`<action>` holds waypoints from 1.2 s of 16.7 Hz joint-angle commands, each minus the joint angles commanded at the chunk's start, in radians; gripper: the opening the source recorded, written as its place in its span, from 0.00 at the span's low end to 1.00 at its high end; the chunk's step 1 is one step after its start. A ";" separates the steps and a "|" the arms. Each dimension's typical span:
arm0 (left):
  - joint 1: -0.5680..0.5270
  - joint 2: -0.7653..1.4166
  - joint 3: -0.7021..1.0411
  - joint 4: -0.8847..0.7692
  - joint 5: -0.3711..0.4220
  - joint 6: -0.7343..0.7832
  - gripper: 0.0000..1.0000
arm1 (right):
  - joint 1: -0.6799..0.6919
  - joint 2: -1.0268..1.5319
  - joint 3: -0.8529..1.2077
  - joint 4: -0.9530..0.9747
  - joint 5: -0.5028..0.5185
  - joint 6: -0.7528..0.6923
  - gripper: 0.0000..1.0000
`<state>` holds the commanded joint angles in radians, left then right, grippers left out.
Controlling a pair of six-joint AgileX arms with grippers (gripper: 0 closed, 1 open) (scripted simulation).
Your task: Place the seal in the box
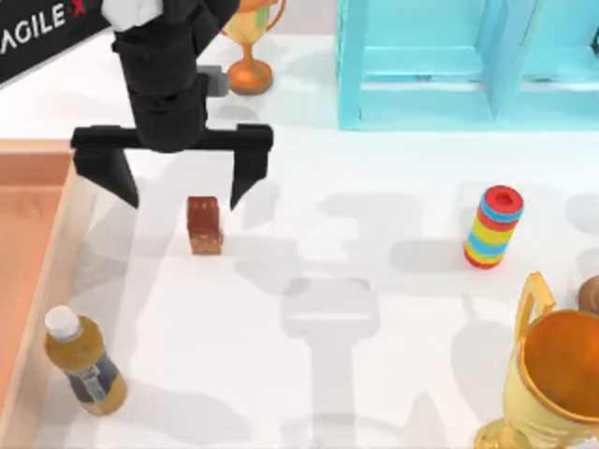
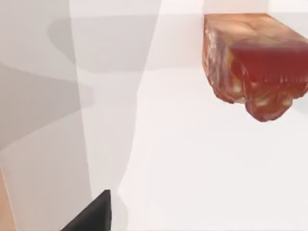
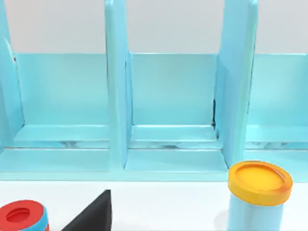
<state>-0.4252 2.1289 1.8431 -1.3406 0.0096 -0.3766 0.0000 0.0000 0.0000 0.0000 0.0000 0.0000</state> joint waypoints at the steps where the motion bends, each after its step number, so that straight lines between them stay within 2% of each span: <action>1: 0.000 0.022 0.044 -0.004 -0.002 -0.006 1.00 | 0.000 0.000 0.000 0.000 0.000 0.000 1.00; 4: 0.002 0.054 0.113 -0.004 -0.007 -0.017 1.00 | 0.000 0.000 0.000 0.000 0.000 0.000 1.00; 11: 0.004 0.055 0.097 0.013 -0.006 -0.016 1.00 | 0.000 0.000 0.000 0.000 0.000 0.000 1.00; 20: 0.004 0.123 -0.166 0.346 -0.006 -0.014 1.00 | 0.000 0.000 0.000 0.000 0.000 0.000 1.00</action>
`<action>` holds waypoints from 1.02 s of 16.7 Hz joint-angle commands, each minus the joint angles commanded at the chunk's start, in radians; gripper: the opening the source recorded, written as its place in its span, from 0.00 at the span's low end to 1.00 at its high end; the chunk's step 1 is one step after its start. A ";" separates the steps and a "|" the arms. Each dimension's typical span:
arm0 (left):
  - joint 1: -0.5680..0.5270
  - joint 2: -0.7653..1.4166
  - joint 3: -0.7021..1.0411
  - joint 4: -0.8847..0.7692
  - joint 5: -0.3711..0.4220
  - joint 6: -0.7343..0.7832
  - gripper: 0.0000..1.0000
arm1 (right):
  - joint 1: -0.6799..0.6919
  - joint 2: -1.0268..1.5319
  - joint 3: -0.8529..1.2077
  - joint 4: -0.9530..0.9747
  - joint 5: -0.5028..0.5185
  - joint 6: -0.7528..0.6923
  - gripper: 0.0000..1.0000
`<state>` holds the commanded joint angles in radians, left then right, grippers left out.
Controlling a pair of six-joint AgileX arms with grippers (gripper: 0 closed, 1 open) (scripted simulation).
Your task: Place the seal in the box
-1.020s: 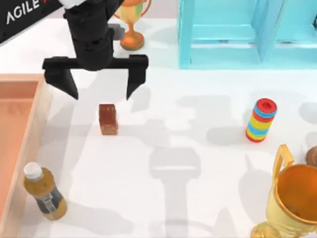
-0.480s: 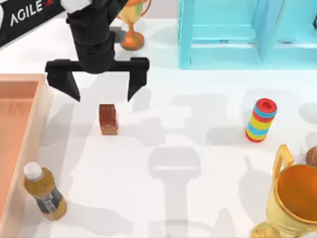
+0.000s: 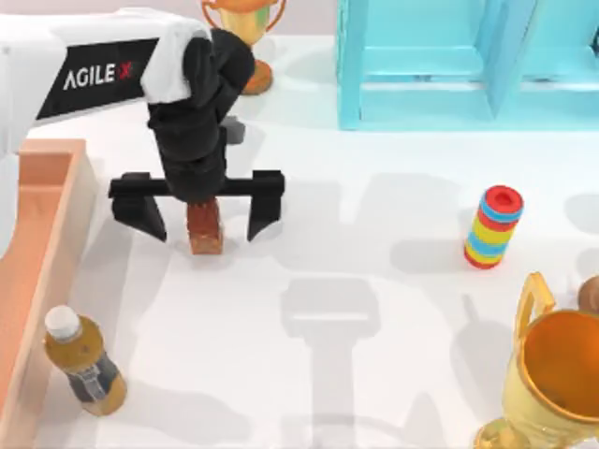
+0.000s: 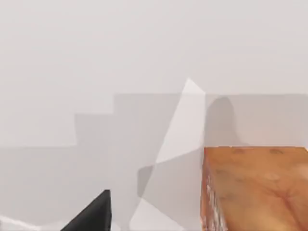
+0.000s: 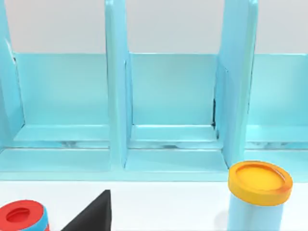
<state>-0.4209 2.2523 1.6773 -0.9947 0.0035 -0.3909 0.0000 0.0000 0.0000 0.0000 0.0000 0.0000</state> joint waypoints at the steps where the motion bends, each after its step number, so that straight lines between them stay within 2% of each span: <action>1: 0.000 0.002 -0.006 0.007 0.000 0.000 1.00 | 0.000 0.000 0.000 0.000 0.000 0.000 1.00; 4: 0.000 0.002 -0.006 0.007 0.000 0.000 1.00 | 0.000 0.000 0.000 0.000 0.000 0.000 1.00; 17: 0.000 0.002 -0.006 0.007 0.000 0.000 0.02 | 0.000 0.000 0.000 0.000 0.000 0.000 1.00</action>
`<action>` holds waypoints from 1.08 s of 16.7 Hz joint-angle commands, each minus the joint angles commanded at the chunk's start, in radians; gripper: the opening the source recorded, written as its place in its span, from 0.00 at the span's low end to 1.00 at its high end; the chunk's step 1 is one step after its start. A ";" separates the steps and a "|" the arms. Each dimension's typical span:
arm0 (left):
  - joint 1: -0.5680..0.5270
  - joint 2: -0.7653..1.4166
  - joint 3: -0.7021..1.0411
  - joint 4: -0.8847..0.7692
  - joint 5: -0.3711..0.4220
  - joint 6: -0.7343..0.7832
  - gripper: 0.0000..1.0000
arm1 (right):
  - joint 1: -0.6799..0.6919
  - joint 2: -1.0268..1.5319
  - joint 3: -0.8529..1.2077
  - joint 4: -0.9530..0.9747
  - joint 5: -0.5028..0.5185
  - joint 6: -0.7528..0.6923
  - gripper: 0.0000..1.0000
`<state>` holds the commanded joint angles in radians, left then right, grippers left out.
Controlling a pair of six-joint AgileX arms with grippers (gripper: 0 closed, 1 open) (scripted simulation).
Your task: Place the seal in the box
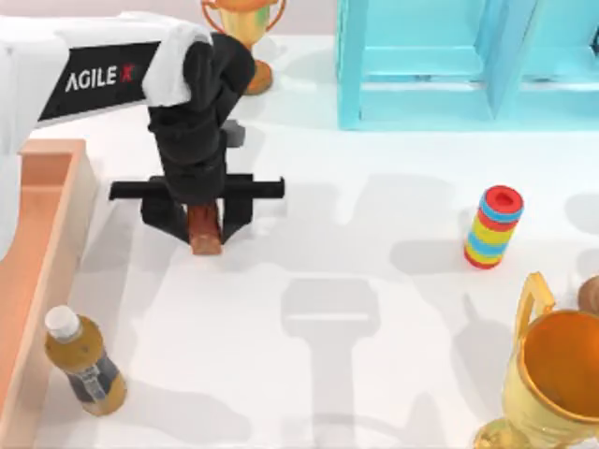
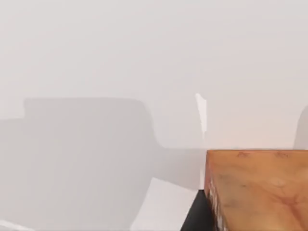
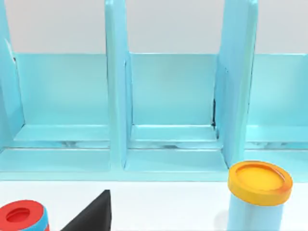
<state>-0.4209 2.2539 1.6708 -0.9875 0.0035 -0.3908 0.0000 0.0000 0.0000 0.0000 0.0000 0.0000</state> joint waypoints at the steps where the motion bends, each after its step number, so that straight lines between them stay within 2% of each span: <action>1: 0.000 0.000 0.000 0.000 0.000 0.000 0.00 | 0.000 0.000 0.000 0.000 0.000 0.000 1.00; 11: -0.001 -0.003 0.016 -0.017 0.000 0.000 0.00 | 0.000 0.000 0.000 0.000 0.000 0.000 1.00; 18: -0.003 -0.054 0.246 -0.312 -0.001 -0.003 0.00 | 0.000 0.000 0.000 0.000 0.000 0.000 1.00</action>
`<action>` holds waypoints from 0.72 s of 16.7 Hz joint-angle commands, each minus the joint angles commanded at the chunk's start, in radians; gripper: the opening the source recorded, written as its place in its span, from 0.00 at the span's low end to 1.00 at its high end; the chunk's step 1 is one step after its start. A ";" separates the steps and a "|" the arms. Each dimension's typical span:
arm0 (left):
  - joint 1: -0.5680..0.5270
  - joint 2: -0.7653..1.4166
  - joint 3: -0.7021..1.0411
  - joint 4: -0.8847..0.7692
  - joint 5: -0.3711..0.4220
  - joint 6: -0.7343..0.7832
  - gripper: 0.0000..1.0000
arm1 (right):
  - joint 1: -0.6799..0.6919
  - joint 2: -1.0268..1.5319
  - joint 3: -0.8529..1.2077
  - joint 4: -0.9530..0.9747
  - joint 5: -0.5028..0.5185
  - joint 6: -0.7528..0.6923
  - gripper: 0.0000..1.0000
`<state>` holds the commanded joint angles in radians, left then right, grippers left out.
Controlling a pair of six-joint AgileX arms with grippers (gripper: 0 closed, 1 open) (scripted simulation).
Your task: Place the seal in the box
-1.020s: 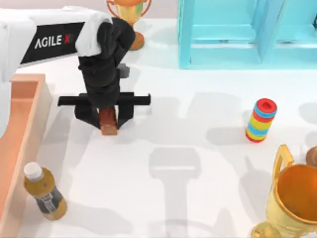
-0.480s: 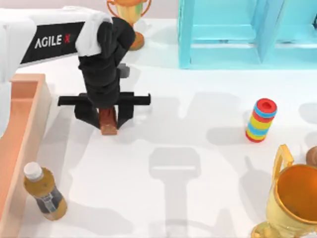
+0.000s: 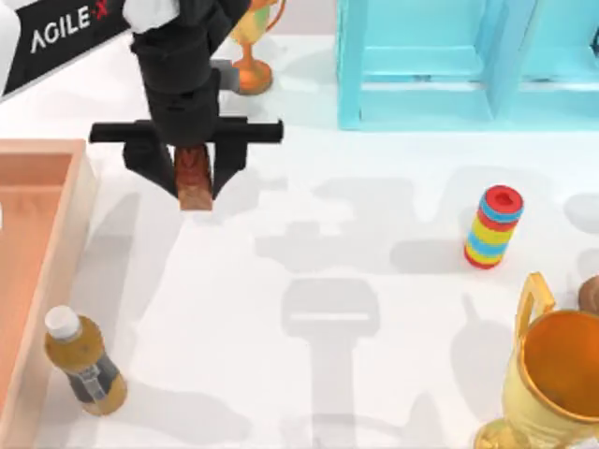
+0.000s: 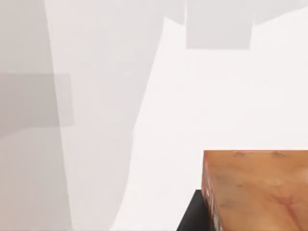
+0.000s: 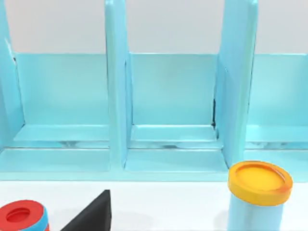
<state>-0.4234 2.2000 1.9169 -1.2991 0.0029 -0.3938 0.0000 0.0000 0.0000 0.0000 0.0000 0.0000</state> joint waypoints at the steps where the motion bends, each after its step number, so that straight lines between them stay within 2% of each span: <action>1: 0.000 -0.009 0.024 -0.026 0.000 0.000 0.00 | 0.000 0.000 0.000 0.000 0.000 0.000 1.00; 8: 0.014 -0.021 0.033 -0.045 0.000 0.017 0.00 | 0.000 0.000 0.000 0.000 0.000 0.000 1.00; 12: 0.149 -0.100 -0.041 -0.047 -0.001 0.165 0.00 | 0.000 0.000 0.000 0.000 0.000 0.000 1.00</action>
<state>-0.2748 2.0997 1.8758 -1.3459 0.0022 -0.2286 0.0000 0.0000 0.0000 0.0000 0.0000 0.0000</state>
